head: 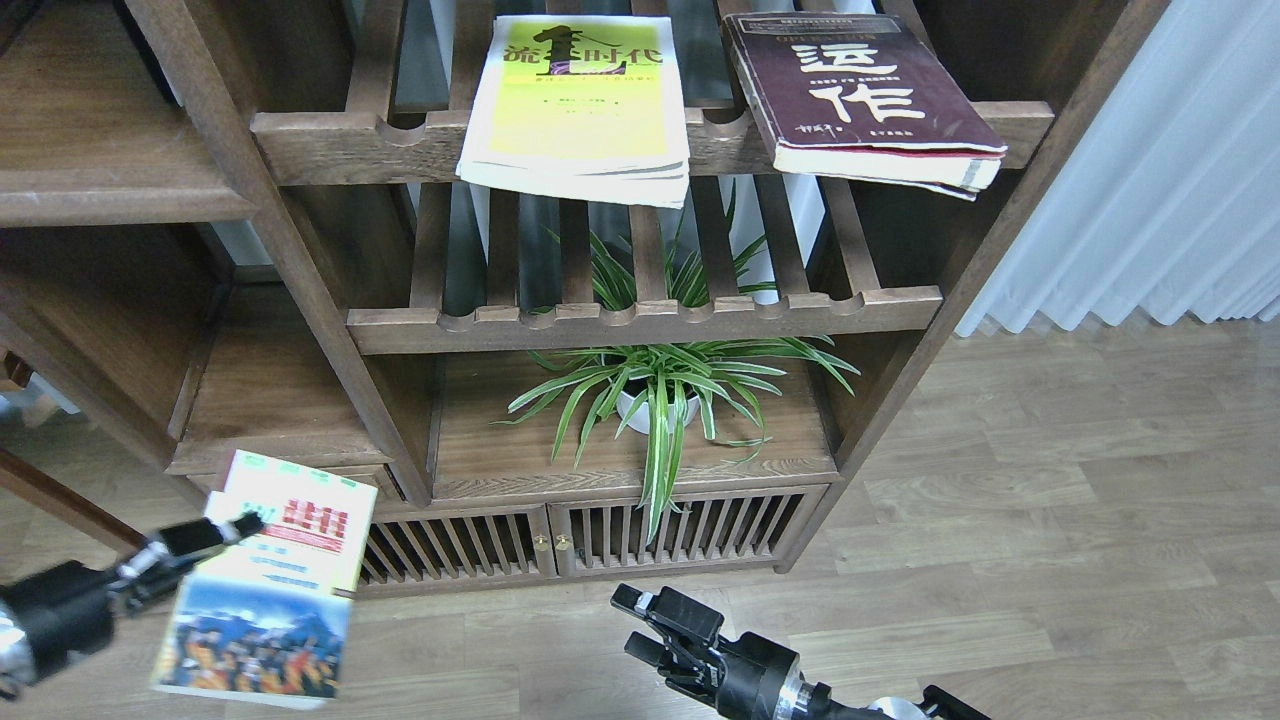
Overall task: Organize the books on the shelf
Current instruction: 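Carry the blue picture book with the left gripper toward the side shelf, then place the blue picture book on the side shelf and withdraw left gripper, then reach the right gripper up toward the maroon book on the top shelf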
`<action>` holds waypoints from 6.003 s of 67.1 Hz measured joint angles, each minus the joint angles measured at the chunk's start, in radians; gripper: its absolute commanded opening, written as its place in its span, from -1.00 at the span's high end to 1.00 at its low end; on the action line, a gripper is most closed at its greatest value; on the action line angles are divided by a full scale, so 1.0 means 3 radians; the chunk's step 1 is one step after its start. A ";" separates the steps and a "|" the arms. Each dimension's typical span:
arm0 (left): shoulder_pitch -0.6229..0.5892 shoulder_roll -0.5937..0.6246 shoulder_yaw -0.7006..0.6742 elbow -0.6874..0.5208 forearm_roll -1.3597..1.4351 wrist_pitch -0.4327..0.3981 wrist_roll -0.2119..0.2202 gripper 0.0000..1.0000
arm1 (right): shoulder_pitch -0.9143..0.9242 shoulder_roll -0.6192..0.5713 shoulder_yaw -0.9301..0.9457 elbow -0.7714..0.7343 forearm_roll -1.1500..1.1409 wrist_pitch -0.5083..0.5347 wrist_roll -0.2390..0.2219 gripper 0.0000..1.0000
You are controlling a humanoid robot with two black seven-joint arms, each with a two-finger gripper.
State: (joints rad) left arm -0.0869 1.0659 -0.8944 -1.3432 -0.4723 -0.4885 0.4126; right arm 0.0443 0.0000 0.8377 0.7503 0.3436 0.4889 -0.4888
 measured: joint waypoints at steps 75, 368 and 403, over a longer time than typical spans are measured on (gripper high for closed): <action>-0.1067 0.1236 -0.1002 0.0371 0.0000 -0.0001 0.0248 0.98 | 0.0098 0.0000 -0.0031 -0.0153 -0.0021 0.0000 0.0000 -1.00; -0.3833 0.1580 0.4203 0.0135 0.0412 0.0000 -0.0824 -0.98 | -0.0079 0.0000 0.0096 -0.0080 -0.0067 0.0000 0.0001 -1.00; -0.2634 0.0071 0.4167 0.0295 -0.0948 0.0000 -0.1201 -0.98 | 0.0088 0.0000 0.0540 0.0492 -0.0072 0.0000 0.0001 -1.00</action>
State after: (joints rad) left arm -0.8769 1.0873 0.3559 -1.2547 -0.7567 -0.4885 0.0522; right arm 0.0705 0.0000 0.9996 0.8977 0.3221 0.4887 -0.4886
